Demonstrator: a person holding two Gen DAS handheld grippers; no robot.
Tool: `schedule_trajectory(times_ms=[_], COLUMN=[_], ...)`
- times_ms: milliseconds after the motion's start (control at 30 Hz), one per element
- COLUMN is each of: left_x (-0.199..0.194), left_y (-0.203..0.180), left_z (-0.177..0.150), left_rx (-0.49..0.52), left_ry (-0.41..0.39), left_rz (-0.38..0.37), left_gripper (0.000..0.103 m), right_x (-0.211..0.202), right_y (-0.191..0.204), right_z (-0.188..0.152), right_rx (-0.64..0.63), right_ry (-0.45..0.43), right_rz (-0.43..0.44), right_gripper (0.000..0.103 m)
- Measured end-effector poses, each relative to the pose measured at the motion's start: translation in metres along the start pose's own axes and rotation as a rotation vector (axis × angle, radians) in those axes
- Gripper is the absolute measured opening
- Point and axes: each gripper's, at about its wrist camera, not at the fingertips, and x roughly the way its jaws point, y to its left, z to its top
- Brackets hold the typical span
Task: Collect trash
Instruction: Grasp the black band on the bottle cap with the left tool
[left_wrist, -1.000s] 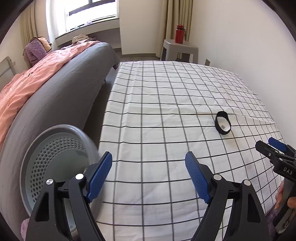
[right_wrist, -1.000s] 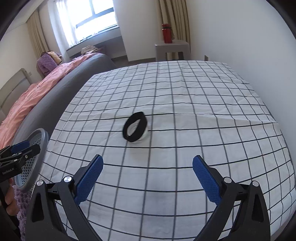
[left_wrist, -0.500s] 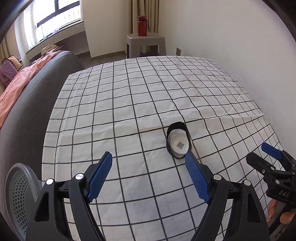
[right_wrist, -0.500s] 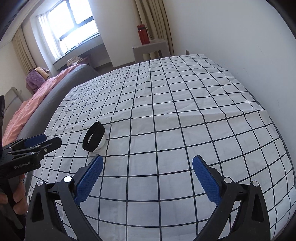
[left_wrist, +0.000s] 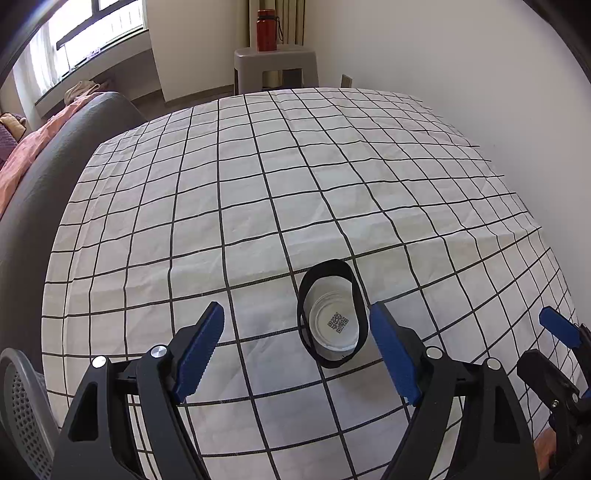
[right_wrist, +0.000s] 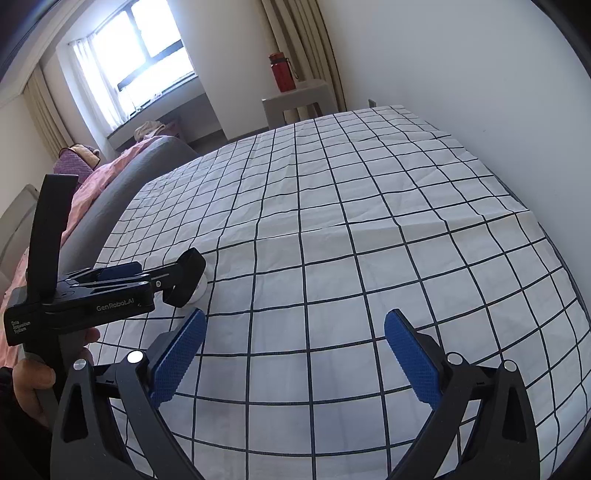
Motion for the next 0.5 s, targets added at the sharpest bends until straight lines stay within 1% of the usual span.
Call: schedule_trajectory(times_ms=[267, 300, 333, 400, 467, 500], left_x=[0.008, 0.008, 0.007, 0.008, 0.01, 0.011], left_y=[-0.004, -0.004, -0.004, -0.005, -0.006, -0.006], left_z=[0.003, 0.004, 0.004, 0.004, 0.004, 0.003], left_rx=[0.012, 0.014, 0.016, 0.022, 0.027, 0.028], left_ry=[0.003, 0.0, -0.001, 0.005, 0.013, 0.015], left_rz=[-0.008, -0.01, -0.014, -0.026, -0.029, -0.029], left_gripper=[0.077, 0.076, 0.074, 0.065, 0.06, 0.055], right_x=[0.001, 0.002, 0.002, 0.002, 0.001, 0.001], right_y=[0.002, 0.003, 0.003, 0.003, 0.004, 0.004], right_z=[-0.001, -0.001, -0.002, -0.002, -0.002, -0.002], right_rx=[-0.008, -0.008, -0.009, -0.01, -0.009, -0.009], right_ry=[0.003, 0.005, 0.006, 0.006, 0.005, 0.004], right_rz=[0.009, 0.01, 0.01, 0.01, 0.013, 0.015], right_gripper=[0.095, 0.095, 0.095, 0.095, 0.095, 0.095])
